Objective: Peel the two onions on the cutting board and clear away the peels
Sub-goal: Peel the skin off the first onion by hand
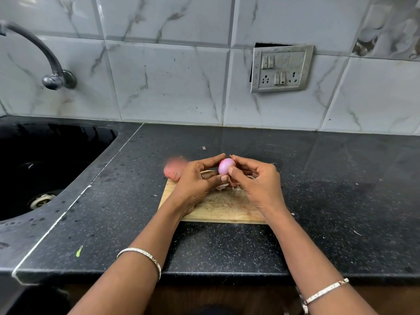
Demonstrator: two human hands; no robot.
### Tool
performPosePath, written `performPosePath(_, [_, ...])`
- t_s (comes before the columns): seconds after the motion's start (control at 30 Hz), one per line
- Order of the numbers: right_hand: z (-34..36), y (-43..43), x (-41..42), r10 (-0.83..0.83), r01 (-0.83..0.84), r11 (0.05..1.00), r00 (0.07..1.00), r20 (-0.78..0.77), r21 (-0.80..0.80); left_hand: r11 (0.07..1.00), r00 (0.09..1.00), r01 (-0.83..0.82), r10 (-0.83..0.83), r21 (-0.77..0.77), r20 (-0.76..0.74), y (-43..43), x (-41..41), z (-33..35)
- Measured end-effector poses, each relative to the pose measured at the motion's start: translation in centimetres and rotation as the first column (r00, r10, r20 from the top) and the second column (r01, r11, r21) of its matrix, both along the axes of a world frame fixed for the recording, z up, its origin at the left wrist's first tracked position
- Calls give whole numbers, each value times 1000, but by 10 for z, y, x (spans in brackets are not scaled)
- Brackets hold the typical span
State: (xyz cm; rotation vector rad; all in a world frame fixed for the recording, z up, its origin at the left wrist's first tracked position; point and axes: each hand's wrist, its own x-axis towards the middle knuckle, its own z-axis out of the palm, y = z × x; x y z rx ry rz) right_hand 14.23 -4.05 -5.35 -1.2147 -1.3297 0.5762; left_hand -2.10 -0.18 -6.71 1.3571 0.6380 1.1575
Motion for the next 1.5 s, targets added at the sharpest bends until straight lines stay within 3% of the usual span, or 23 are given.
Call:
performPosePath(0.3, [1,-1,0,-11,11,1000,1000,-18,-13,999,998,-23,25,35,-50,-3,-1,1])
performPosePath(0.67, [1,-2,-1,19,-18,1000,1000,-20,23,983,982,-159,167,93,-89,-2,0,1])
performPosePath(0.87, [-5,3,5,4,-5,1000,996,-89,-2,989,991,-114,119,97,-55,-4,-1,1])
performPosePath(1.07, [-4,3,-2,-66,62,997,993,93,43,998,1000,-12,13,69,-17,-5,1,2])
performPosePath(1.3, [-4,3,1,-91,88,995,995,51,56,999,999,25,-24,29,-21,-3,1,2])
performPosePath(1.43, [-2,-1,0,-141,130,989,975,170,71,1000,1000,22,-22,5,9,-3,1,2])
performPosePath(1.5, [1,-3,-1,-129,114,988,980,155,103,1000,1000,10,-10,-1,17,-3,1,2])
